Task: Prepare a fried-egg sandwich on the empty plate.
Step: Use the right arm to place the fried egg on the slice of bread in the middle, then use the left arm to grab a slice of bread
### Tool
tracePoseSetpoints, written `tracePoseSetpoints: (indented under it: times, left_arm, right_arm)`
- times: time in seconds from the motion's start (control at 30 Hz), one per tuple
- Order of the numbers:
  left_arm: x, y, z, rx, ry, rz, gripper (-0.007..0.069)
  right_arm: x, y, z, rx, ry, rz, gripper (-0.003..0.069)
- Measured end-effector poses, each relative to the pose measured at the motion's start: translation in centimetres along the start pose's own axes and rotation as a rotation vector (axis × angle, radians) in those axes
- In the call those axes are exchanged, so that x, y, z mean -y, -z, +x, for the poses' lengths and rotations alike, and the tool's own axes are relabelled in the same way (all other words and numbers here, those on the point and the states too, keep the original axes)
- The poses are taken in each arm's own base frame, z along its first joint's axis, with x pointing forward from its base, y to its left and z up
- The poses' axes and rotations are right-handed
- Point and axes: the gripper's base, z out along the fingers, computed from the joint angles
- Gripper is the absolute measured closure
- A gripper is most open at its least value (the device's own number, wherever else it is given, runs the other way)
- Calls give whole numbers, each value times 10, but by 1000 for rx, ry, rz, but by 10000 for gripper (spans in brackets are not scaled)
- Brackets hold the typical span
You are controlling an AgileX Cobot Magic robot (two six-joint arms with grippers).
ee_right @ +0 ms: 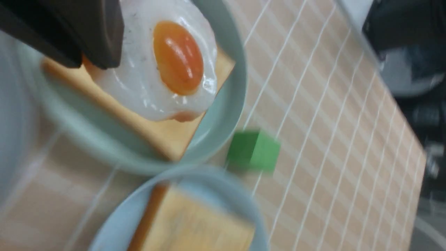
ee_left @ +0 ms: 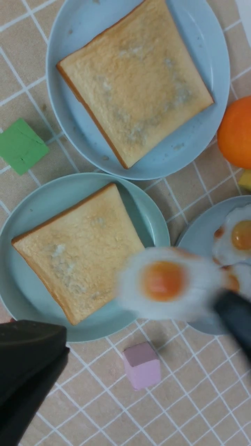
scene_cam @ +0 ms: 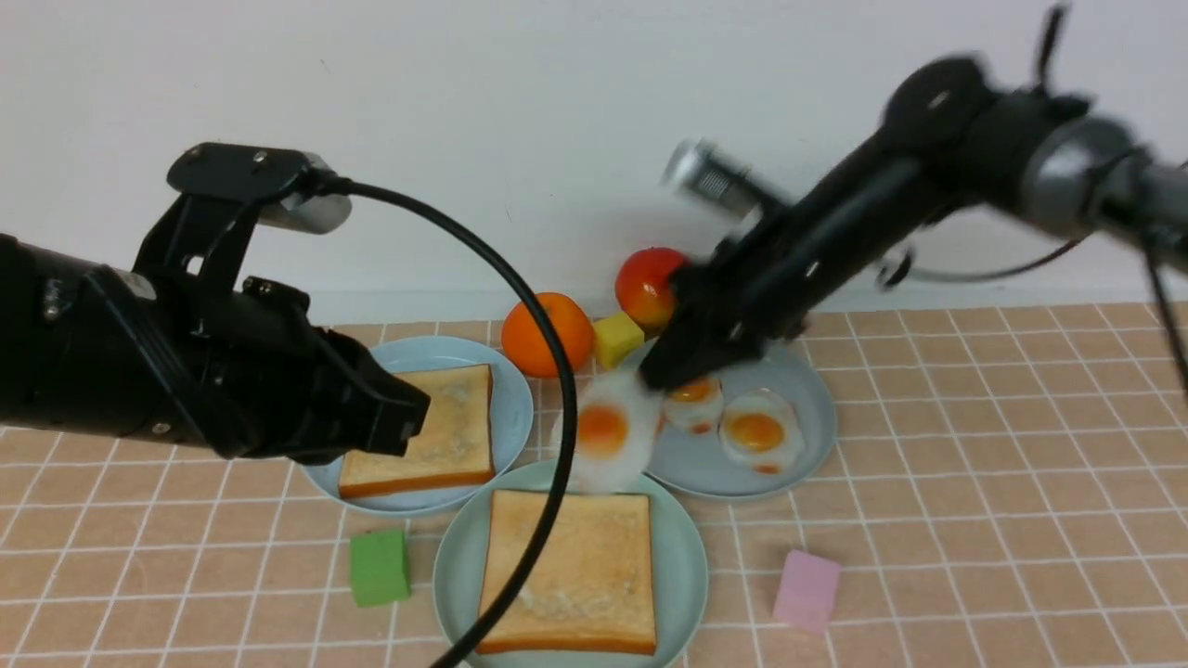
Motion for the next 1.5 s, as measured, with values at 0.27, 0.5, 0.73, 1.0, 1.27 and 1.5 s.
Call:
tracePoseSetpoints:
  times: [0.27,0.5,0.73,1.0,1.27,1.5]
  left_arm:
    - [0,0,0,0,-1,0,606]
    - [0,0,0,-3,-1,1,596]
    - [0,0,0,-3,2,1,585]
    - [-7,-8,-3,22,129,-47,570]
    - [-54,-57,2,-92,489,-217,528]
    - [-123,-97,-8,-213,703,-325,403]
  right_arm:
    - [-1,-36,19,-44,-43,-16,603]
    - [-2,-43,18,-21,-46,-3,595]
    - [-3,-43,21,-48,-39,-5,449]
    - [-2,3,20,-21,11,107,222]
    - [-46,99,33,86,70,345,196]
    - [-130,157,76,206,214,404,196]
